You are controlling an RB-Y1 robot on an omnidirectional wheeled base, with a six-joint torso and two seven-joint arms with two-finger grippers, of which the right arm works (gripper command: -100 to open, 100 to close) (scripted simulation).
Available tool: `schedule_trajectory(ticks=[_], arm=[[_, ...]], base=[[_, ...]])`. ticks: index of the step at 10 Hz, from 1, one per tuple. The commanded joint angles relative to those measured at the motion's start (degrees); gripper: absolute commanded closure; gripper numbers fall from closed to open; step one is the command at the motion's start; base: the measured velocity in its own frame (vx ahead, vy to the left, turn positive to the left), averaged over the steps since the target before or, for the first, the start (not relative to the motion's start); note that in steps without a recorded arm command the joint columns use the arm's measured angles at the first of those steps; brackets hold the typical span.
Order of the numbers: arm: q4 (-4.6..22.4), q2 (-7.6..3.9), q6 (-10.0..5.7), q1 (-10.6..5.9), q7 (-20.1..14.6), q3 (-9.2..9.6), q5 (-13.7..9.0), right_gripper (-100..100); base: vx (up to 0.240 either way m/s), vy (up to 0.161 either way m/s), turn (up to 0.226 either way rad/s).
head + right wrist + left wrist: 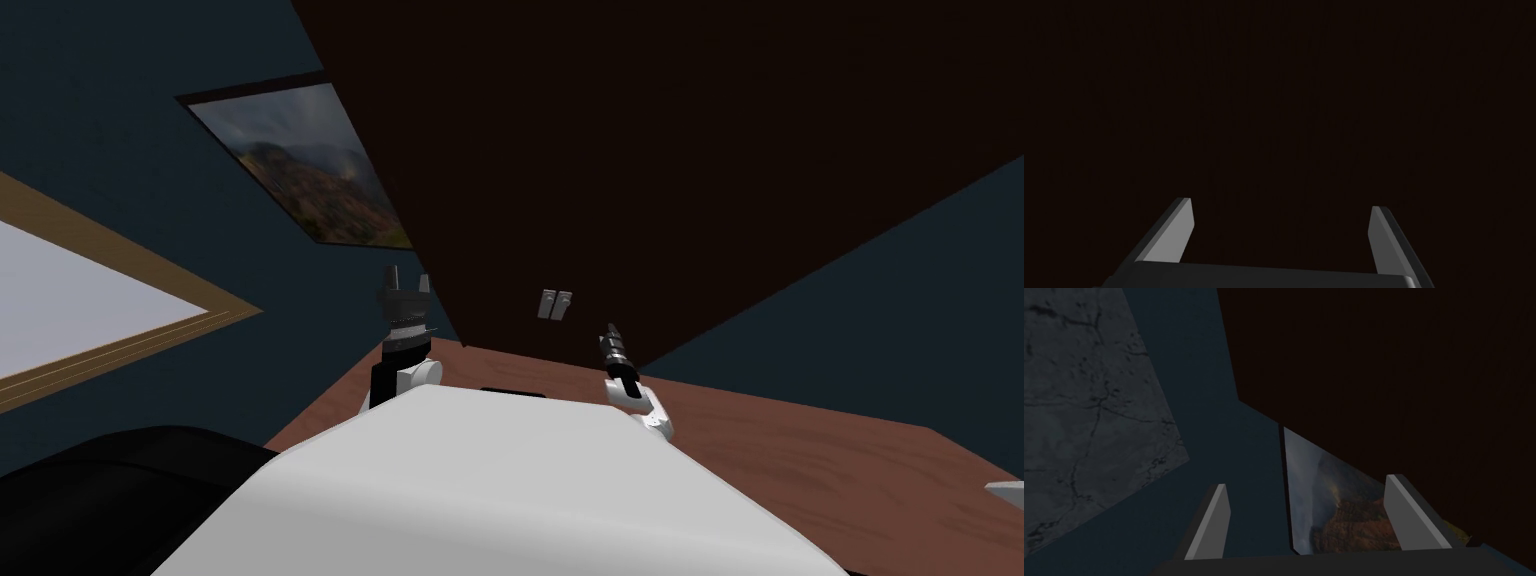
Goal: Pull the door open
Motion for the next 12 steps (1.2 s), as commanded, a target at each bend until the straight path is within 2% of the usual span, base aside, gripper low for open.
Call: schedule_trajectory(ticks=[1,3,6,7,8,12], arm=[[0.3,0.12,-0.28,-0.57,0.1,0.17,-0.1,-100],[0.3,0.64,-0.62,-1.66,0.1,1.11,-0.1,-100],[-0.3,2.23,-1.26,-3.90,0.0,3.68,0.1,-100],[0.3,2.07,-1.37,-3.70,0.2,3.04,0.1,-100],[0.3,2.07,-1.37,-3.70,0.2,3.04,0.1,100],[0.3,2.07,-1.37,-3.70,0.2,3.04,0.1,100]], base=[[0.178,-0.028,0.083],[0.209,0.023,0.123],[0.208,0.091,0.176],[0.090,0.069,0.033],[-0.008,-0.011,-0.034],[-0.023,-0.012,0.011]])
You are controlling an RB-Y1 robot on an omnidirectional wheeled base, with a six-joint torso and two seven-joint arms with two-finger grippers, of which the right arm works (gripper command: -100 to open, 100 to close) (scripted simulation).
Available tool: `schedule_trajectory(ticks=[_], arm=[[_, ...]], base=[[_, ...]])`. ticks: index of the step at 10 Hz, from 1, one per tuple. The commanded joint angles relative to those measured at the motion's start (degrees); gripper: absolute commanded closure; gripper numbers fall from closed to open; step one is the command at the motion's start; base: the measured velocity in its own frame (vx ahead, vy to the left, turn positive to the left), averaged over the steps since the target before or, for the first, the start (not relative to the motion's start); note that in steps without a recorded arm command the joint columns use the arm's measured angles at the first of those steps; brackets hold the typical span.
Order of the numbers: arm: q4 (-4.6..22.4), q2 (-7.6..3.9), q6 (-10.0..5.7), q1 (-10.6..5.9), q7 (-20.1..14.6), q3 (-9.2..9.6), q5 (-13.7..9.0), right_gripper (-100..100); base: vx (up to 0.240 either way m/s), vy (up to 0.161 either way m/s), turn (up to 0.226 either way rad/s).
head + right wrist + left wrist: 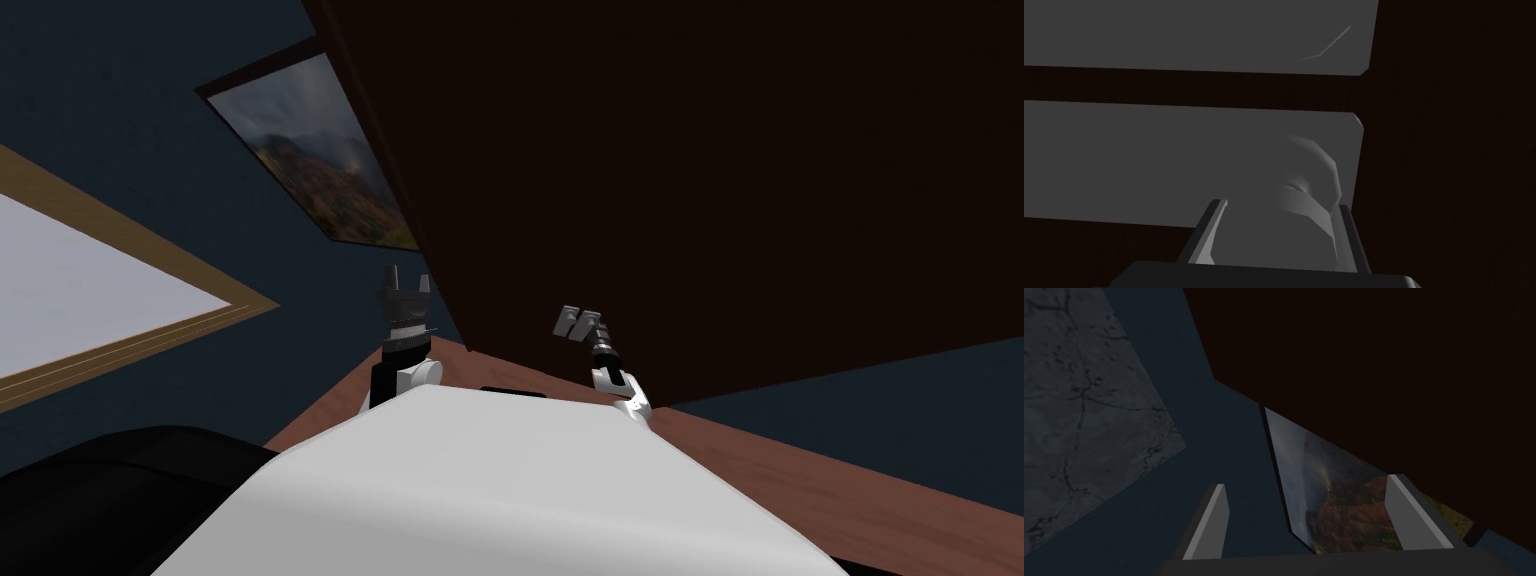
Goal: Pull the door open
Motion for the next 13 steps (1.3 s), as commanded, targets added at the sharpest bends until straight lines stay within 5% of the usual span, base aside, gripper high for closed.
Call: schedule_trajectory(ticks=[1,4,5,10,13], arm=[[0.0,-0.19,0.04,0.08,0.0,-0.31,-0.1,100],[0.6,-1.74,0.37,1.94,-0.3,-1.99,-0.3,100],[0.9,-2.08,-0.21,1.63,-0.9,-1.59,-0.3,-100],[-1.4,-1.62,-0.22,1.96,-2.3,0.84,0.3,-100],[-0.1,-2.87,0.32,3.09,-1.8,-1.85,-0.1,-100]], base=[[0.000,0.000,0.000],[-0.153,-0.098,-0.112],[-0.195,-0.031,-0.033],[-0.190,0.094,0.045],[-0.053,-0.009,-0.114]])
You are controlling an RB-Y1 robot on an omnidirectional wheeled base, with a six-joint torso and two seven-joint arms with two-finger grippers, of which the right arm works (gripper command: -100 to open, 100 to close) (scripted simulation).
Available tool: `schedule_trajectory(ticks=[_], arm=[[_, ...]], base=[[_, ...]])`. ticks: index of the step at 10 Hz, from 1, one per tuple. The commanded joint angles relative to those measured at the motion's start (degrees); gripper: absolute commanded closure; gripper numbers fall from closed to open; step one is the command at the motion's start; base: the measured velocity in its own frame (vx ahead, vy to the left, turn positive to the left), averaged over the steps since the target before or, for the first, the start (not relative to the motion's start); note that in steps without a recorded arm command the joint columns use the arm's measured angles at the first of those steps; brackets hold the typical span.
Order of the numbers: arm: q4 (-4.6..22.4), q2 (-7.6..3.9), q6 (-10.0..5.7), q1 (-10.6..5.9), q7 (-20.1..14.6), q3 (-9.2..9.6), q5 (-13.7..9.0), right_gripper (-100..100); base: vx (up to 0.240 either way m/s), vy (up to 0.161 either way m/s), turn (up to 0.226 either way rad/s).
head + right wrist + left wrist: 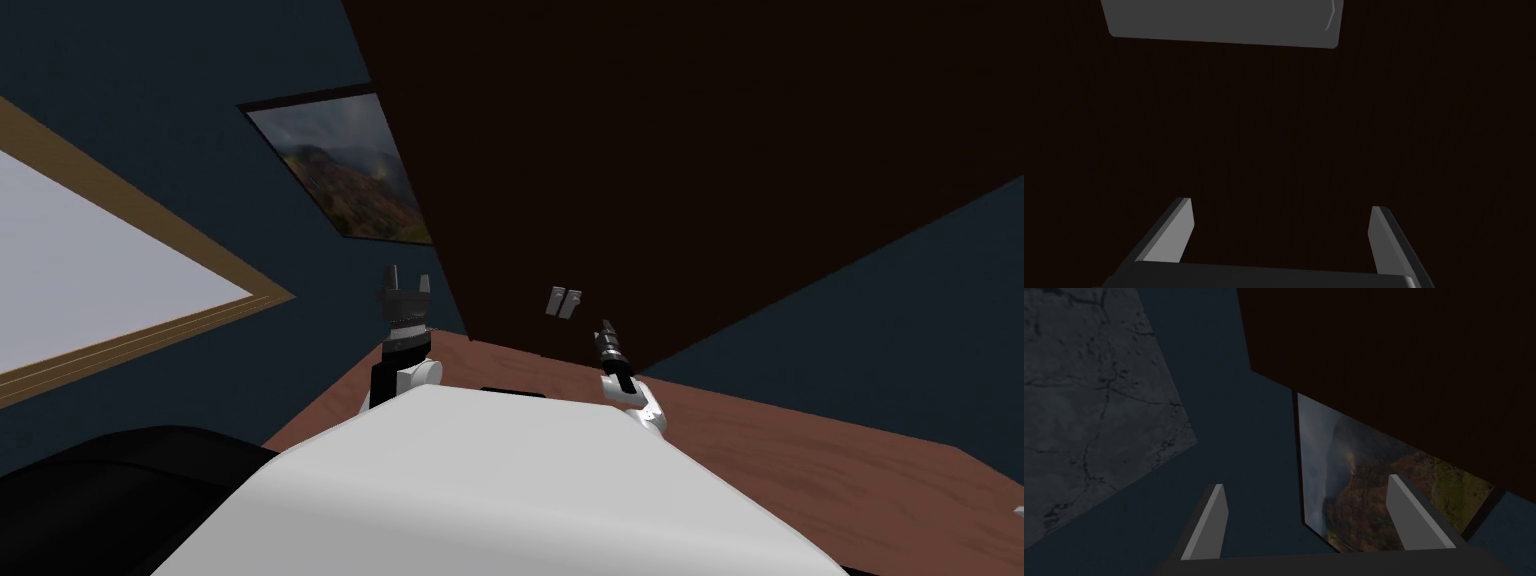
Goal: Pull the door open
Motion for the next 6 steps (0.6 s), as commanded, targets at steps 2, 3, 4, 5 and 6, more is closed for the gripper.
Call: schedule_trajectory(ticks=[2,3,4,5,6], arm=[[1.0,-1.38,0.52,1.19,0.4,-2.55,-0.5,-100],[1.4,-1.59,0.76,1.07,0.6,-3.26,-0.6,-100],[1.4,-1.49,0.78,0.82,0.7,-3.22,-0.6,-100],[1.4,-1.29,0.76,0.46,0.7,-3.00,-0.6,-100],[1.3,-0.99,0.70,-0.04,0.8,-2.60,-0.5,-100]], base=[[0.003,-0.091,-0.133],[0.122,-0.076,-0.073],[0.177,-0.050,0.022],[0.187,-0.009,0.057],[0.192,0.038,0.096]])
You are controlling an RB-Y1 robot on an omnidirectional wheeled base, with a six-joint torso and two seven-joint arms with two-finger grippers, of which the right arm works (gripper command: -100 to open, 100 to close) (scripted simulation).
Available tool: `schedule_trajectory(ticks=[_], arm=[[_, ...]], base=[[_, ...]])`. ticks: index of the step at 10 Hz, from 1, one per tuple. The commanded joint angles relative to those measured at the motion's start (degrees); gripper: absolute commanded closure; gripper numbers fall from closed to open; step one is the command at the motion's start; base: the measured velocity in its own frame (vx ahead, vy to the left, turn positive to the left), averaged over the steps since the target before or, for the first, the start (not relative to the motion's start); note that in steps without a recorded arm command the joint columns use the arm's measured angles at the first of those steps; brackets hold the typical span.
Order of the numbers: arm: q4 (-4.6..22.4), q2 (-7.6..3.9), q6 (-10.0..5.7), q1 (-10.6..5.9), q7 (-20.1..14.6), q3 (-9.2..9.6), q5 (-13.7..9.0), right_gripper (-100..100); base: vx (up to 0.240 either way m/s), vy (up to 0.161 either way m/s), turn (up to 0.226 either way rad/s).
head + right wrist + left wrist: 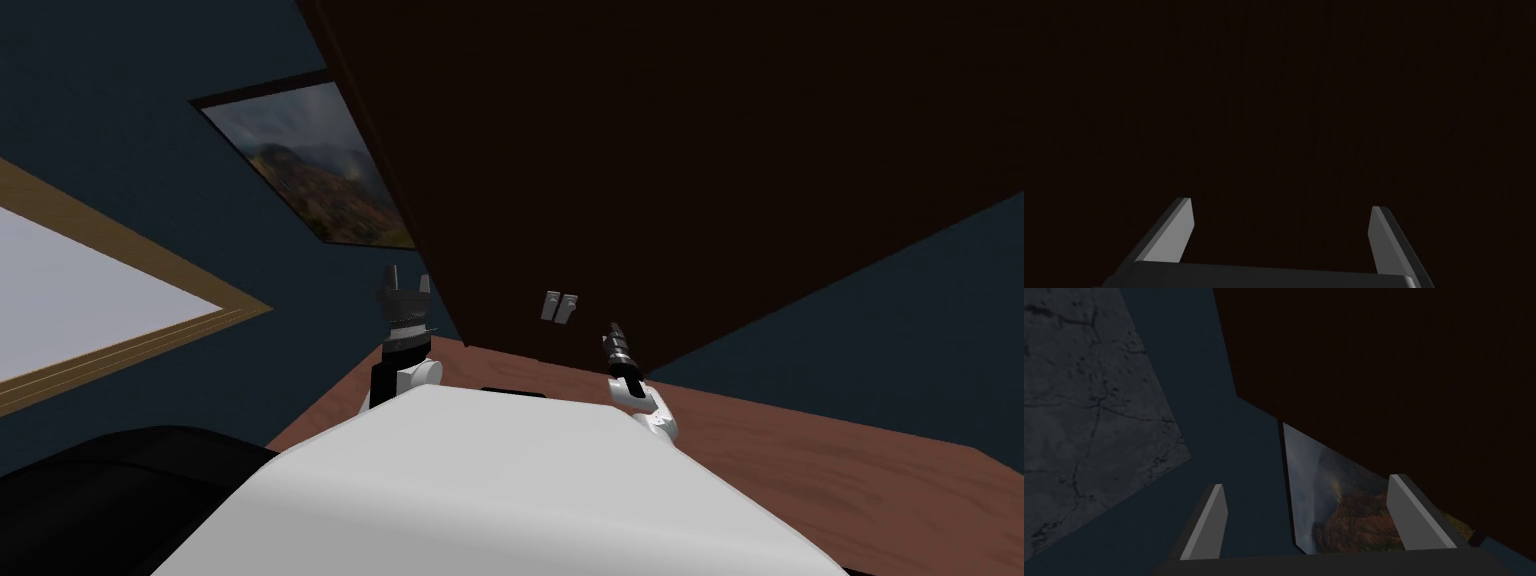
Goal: Pull the door open
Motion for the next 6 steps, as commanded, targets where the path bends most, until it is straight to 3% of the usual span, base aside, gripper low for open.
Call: schedule_trajectory(ticks=[1,2,4,5,6], arm=[[0.1,0.60,-0.28,-1.15,0.1,0.82,0.1,-100],[-0.1,0.99,-0.39,-1.70,0.2,1.40,0.2,-100],[-0.6,2.06,-0.74,-3.16,0.2,3.07,0.5,-100],[-1.5,1.37,0.27,-2.41,-0.2,2.82,0.3,-100],[-1.5,1.37,0.27,-2.41,-0.2,2.82,0.3,100]], base=[[0.229,0.047,0.133],[0.227,0.044,0.156],[0.209,0.136,0.176],[0.091,0.074,0.028],[-0.010,-0.010,-0.027]])
